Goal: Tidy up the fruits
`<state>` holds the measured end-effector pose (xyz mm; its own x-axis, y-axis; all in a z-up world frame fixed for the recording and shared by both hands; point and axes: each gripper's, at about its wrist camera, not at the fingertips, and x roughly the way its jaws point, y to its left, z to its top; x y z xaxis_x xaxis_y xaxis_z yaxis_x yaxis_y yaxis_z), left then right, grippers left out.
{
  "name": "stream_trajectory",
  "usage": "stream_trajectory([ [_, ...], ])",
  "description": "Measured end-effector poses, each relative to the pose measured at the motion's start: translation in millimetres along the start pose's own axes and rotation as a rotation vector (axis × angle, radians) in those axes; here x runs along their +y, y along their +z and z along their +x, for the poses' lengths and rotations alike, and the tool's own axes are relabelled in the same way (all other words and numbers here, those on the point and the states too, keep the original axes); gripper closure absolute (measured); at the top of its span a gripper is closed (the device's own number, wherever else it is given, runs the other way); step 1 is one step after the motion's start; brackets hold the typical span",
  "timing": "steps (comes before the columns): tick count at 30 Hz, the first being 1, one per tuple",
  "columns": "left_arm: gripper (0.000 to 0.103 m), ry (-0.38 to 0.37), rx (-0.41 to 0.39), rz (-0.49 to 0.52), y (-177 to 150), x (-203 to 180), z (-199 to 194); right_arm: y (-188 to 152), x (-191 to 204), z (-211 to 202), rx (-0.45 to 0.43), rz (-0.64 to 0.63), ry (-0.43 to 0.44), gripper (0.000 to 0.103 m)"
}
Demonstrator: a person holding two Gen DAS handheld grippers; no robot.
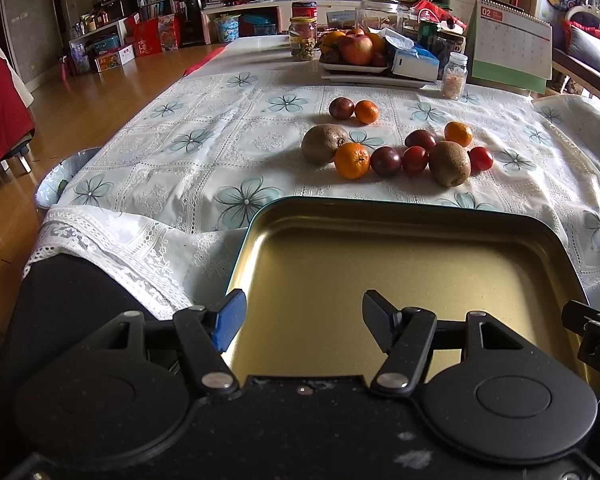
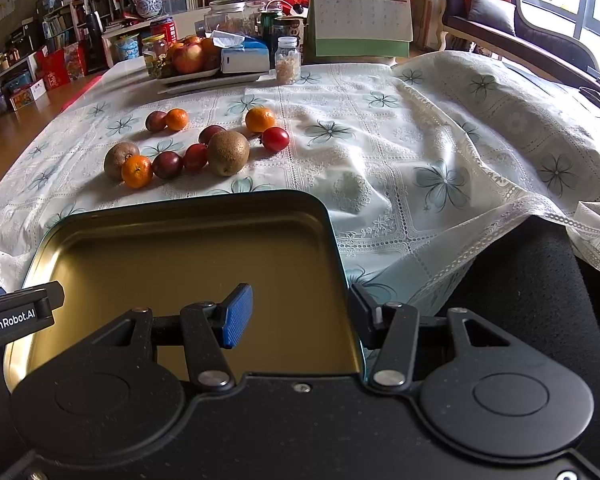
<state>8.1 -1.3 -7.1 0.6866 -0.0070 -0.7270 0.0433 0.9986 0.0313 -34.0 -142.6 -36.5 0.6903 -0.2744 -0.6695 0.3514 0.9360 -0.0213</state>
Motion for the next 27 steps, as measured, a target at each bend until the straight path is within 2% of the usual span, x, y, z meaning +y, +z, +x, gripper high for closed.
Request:
stream_trajectory([
  [27, 0.036, 0.0, 0.001, 0.0, 0.1, -0.1, 0.0, 0.0, 1.4, 1.0, 0.015, -0.007, 0.006, 0.046],
])
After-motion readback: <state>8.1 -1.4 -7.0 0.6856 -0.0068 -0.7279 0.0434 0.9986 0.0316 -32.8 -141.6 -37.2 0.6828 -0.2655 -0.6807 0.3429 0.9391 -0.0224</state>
